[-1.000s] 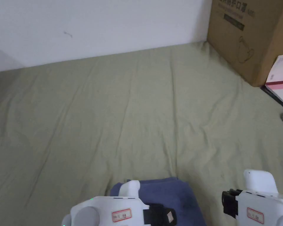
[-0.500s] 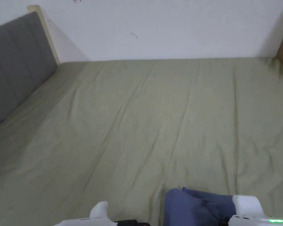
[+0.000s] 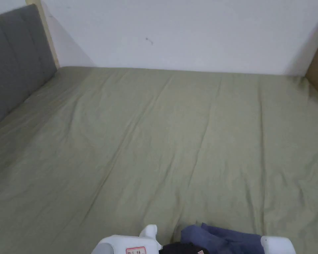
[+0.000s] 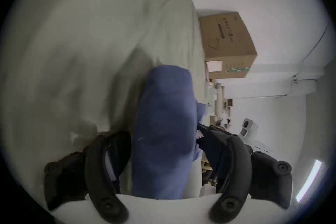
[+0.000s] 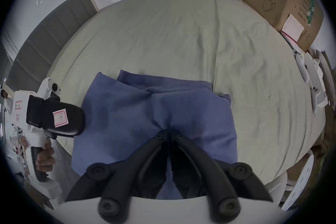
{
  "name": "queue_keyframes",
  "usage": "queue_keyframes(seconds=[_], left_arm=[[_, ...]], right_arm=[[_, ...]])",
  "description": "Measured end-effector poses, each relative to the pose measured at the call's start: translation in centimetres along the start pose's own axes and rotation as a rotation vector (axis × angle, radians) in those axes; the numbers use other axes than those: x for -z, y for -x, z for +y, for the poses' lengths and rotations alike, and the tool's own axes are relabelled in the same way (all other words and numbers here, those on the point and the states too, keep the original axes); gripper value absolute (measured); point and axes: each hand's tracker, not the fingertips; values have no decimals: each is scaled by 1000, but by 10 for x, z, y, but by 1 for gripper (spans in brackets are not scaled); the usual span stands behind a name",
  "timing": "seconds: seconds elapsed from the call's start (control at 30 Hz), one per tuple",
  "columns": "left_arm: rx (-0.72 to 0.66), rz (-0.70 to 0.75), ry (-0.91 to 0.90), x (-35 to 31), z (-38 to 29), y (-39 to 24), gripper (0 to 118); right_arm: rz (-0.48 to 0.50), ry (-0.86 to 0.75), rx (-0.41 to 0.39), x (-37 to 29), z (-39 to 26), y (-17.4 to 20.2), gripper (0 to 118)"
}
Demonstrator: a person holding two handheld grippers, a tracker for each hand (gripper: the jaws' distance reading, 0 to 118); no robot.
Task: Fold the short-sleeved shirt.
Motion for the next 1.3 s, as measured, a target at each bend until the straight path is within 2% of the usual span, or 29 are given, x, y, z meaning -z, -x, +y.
queue_keyframes(seconds=[0.03,0.07,0.1,0.13,0.17,0.23,0.4,0.6,0.77,0.93,1.07,1.2,1.3], left_arm=[[-2,-40,17,6,3,3,89],[-8,-34,20,12,4,5,84],[20,-43,34,17,5,8,67],[52,58,41,24,5,7,35],[41,116,60,31,5,10,26],[38,12,71,21,9,9,25],[68,-5,71,-10,20,-1,25],[122,86,18,-77,51,10,25],[267,397,7,-155,96,8,25],[421,841,38,-225,140,5,25],[439,1140,78,-269,168,13,25],[516,1454,213,-290,187,31,25],[481,1638,214,-304,189,46,25]], right_arm=[[1,3,6,-1,0,0,4],[4,6,17,-1,1,-1,4],[6,9,27,-1,1,-1,4],[-4,12,33,-2,2,0,4],[-3,13,34,-4,2,0,4],[-17,18,34,-8,4,4,4],[-8,-17,44,-27,9,18,4],[-7,-127,15,-40,26,51,4],[-46,-195,-39,-37,37,79,4],[-19,-200,-11,-26,54,92,4],[-16,-208,-14,-19,64,99,4],[-1,-194,-21,-11,65,101,4],[-4,-156,-22,-4,63,98,4]])
